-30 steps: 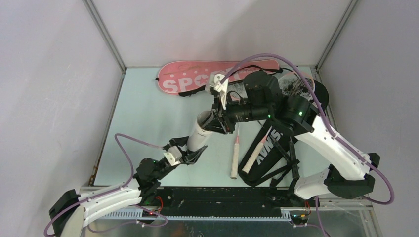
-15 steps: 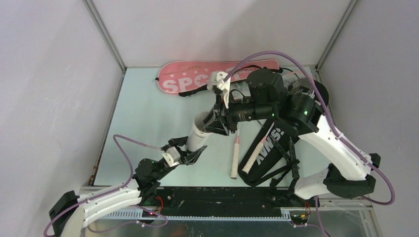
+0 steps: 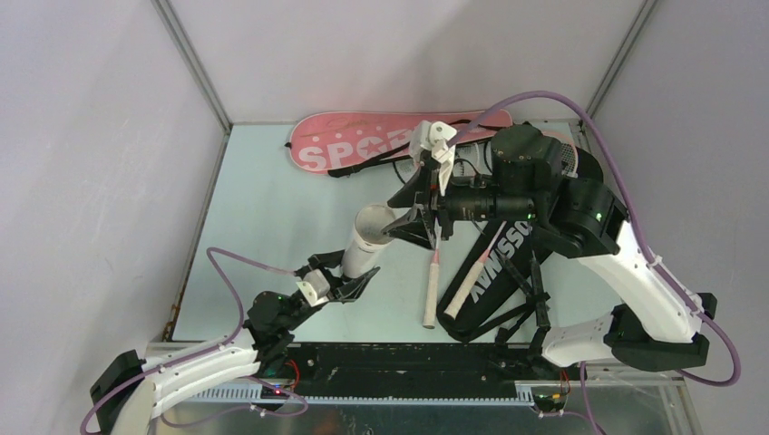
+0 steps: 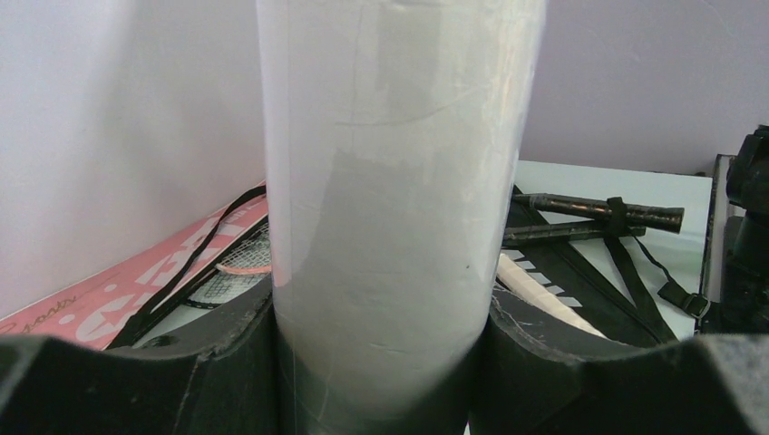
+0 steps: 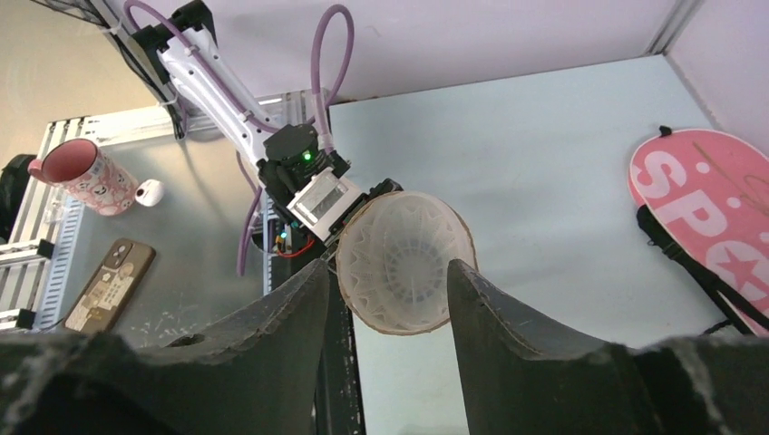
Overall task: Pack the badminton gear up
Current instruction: Close the lid on the shuttle tube.
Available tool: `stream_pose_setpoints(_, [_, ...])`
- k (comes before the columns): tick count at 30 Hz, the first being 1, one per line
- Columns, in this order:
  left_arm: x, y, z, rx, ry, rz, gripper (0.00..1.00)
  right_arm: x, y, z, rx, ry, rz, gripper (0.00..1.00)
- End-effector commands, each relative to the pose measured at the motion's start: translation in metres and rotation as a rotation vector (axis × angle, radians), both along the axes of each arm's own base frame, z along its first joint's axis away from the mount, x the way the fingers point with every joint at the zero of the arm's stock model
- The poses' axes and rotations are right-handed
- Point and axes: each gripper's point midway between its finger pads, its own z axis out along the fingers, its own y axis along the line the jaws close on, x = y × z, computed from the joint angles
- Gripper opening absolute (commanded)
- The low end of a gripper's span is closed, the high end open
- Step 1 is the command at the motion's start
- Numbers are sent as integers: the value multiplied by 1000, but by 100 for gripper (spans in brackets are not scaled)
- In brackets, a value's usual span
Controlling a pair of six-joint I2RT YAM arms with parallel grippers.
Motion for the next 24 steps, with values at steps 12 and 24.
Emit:
stream_pose_setpoints(12, [-8, 1, 8, -35, -40, -29, 11, 22, -5, 9, 29, -85, -68, 57])
stream_pose_setpoints(24, [-8, 0, 7, -31, -40, -32, 11, 22, 0, -7, -23, -36, -5, 44])
